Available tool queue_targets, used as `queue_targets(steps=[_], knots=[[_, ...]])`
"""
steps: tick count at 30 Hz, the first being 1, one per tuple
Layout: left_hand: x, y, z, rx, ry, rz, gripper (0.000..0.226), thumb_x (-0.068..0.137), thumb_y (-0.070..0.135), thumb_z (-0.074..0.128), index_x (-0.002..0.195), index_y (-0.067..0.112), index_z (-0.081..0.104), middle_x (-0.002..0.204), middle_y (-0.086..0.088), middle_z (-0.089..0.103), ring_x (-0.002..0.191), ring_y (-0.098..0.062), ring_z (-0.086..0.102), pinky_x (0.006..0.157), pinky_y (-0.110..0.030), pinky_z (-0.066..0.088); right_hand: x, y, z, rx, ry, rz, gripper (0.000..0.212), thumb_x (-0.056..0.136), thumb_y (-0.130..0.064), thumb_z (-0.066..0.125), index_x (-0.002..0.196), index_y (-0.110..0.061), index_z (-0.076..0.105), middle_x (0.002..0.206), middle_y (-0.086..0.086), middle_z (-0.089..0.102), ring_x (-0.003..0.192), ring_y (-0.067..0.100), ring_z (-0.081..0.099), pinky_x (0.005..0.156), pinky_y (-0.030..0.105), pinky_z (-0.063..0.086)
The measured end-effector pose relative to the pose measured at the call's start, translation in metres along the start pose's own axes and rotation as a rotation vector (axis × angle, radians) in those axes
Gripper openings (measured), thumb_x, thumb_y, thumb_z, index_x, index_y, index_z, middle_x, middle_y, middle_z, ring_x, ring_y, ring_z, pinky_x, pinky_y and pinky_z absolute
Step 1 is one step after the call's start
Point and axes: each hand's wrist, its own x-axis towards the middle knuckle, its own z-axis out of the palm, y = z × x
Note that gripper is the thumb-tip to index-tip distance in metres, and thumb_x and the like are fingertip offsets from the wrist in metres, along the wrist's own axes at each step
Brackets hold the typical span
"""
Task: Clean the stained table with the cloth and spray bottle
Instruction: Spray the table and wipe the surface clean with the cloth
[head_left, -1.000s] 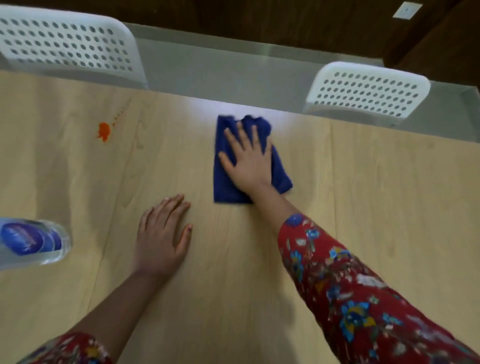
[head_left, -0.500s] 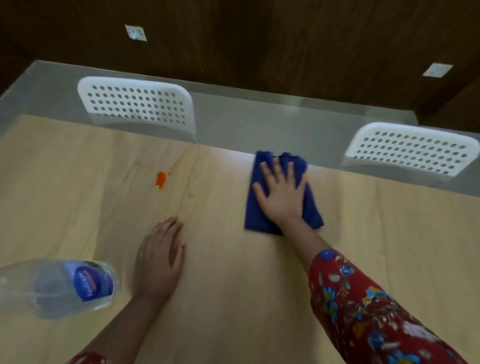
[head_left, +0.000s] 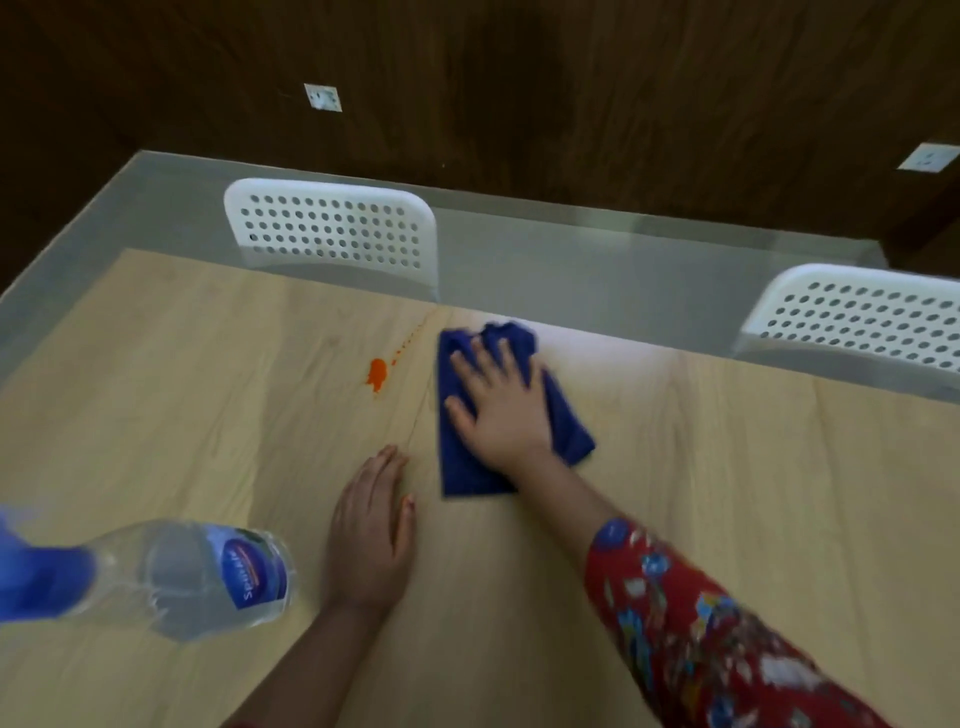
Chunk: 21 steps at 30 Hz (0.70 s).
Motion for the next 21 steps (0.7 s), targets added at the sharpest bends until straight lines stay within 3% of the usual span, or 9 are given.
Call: queue_targets(steps=[3,5,8,11,15,18,21], knots=[[-0.001,0.001,-0.001,0.015,0.01,0.029,0.05,0.094,0.031,0.035,0.137,0.01,0.05,0.14,-0.006,0.052,0.128,-0.021,0.048,0.108,-0.033,0.034,-0.084,-0.028,0.014,0.006,-0.093,-0.178,0.061,0.096,-0.062,0.022,0.153,-0.04,0.013,0.162,-0.013,0.004,0.149,0.017,-0.01,0.118,0.051,-0.01],[-0.001,0.001,-0.003,0.011,0.02,0.047,0.047,0.094,0.03,0.037,0.133,0.008,0.054,0.134,-0.008,0.057,0.123,-0.023,0.052,0.105,-0.029,0.034,-0.117,-0.001,0.012,0.008,-0.077,-0.146,0.062,0.093,-0.066,0.025,0.151,-0.045,0.014,0.161,-0.018,0.005,0.149,0.013,-0.007,0.118,0.051,-0.003],[-0.01,0.003,-0.007,0.026,-0.056,0.104,0.046,0.094,0.031,0.037,0.13,0.009,0.056,0.131,-0.008,0.059,0.12,-0.025,0.056,0.103,-0.031,0.038,-0.148,0.087,-0.007,-0.044,0.042,0.203,0.066,0.088,-0.069,0.025,0.15,-0.046,0.02,0.161,-0.016,0.01,0.15,0.013,0.002,0.117,0.054,0.007],[-0.038,0.0,-0.01,0.035,-0.149,0.163,0.047,0.092,0.035,0.038,0.134,0.017,0.052,0.141,0.0,0.051,0.131,-0.018,0.046,0.108,-0.035,0.035,-0.191,0.16,-0.03,-0.071,0.066,0.641,0.071,0.086,-0.07,0.012,0.151,-0.043,0.016,0.162,-0.012,0.009,0.15,0.019,0.004,0.115,0.06,0.008],[-0.104,-0.021,-0.032,0.041,-0.197,0.165,0.05,0.093,0.038,0.041,0.139,0.019,0.048,0.151,0.004,0.039,0.14,-0.014,0.033,0.113,-0.033,0.026,-0.231,0.128,-0.022,-0.035,0.12,0.829,0.073,0.087,-0.067,0.004,0.153,-0.038,0.012,0.163,-0.008,0.005,0.15,0.024,0.0,0.113,0.065,0.004],[-0.14,-0.048,-0.052,0.11,-0.179,0.143,0.049,0.094,0.035,0.04,0.137,0.015,0.052,0.148,0.001,0.044,0.136,-0.018,0.04,0.112,-0.032,0.026,-0.238,0.04,0.005,-0.031,0.079,0.657,0.068,0.09,-0.062,0.014,0.153,-0.037,0.014,0.162,-0.008,0.005,0.15,0.028,0.003,0.111,0.066,0.003],[-0.154,-0.062,-0.057,0.151,-0.163,0.109,0.049,0.094,0.032,0.039,0.137,0.013,0.051,0.146,-0.003,0.047,0.133,-0.022,0.044,0.11,-0.036,0.03,-0.254,-0.039,0.027,-0.078,0.0,0.182,0.063,0.093,-0.06,0.027,0.152,-0.039,0.018,0.161,-0.01,0.009,0.15,0.027,0.004,0.112,0.064,-0.002]])
